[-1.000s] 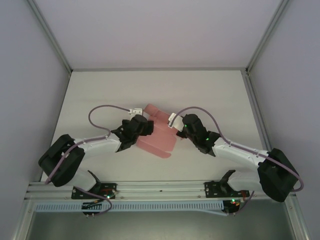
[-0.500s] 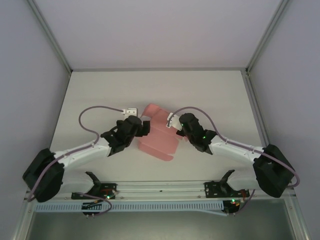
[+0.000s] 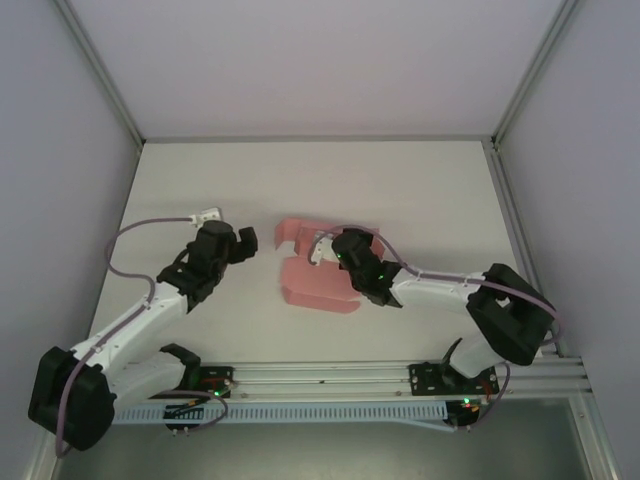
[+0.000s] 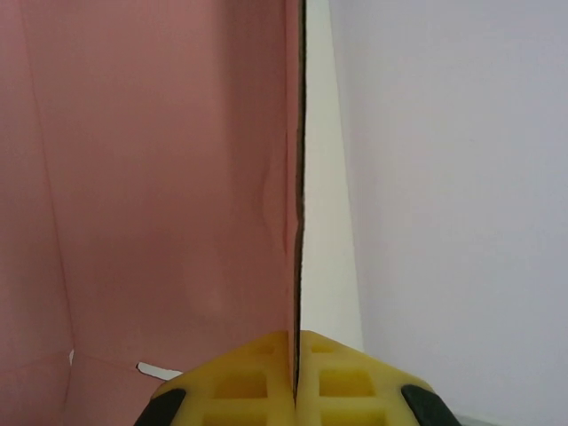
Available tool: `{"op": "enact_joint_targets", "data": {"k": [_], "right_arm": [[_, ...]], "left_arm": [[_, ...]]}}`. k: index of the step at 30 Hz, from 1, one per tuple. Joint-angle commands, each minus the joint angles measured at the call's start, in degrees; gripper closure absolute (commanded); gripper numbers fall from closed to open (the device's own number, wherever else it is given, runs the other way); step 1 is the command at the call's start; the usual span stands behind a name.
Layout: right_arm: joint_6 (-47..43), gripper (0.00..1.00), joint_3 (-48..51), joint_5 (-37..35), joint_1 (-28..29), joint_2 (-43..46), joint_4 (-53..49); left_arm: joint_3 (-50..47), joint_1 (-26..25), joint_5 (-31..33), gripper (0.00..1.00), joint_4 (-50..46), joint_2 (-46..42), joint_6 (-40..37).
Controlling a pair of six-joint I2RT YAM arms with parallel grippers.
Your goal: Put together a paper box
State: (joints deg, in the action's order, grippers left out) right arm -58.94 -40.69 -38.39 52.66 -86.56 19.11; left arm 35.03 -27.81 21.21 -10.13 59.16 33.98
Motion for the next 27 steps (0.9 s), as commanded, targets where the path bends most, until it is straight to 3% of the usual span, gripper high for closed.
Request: {"op": "enact_joint_targets", "data": {"k": [1,8,15,23,27], "right_arm": [[-1.9,1.00,1.7,-2.6,1.0,-1.4,5.1],[-3.5,1.00,7.1,-3.4,2.3,-4.1,14.2],[-6.5,1.00,9.6,-5.8,3.7,-6.3,21.8],[-6.5,1.00,9.7,-5.4,4.2,-3.8,23.9],[-6.4,1.00,9.3,-5.1,4.2,-2.7,22.7]], "left_arm": [[-0.1,3.6,-6.1,0.00,1.7,2.0,-0.8],[2.0,8.7,-13.0,0.00,9.4,9.6,-4.8],[4.9,9.5,-19.3,0.00,16.1,20.7,-8.8],[6.8,9.0,-35.4,0.00,23.3,28.9,-16.9],[5.0,7.8,-43.1,0.08,26.8,28.5,-21.1]]}}
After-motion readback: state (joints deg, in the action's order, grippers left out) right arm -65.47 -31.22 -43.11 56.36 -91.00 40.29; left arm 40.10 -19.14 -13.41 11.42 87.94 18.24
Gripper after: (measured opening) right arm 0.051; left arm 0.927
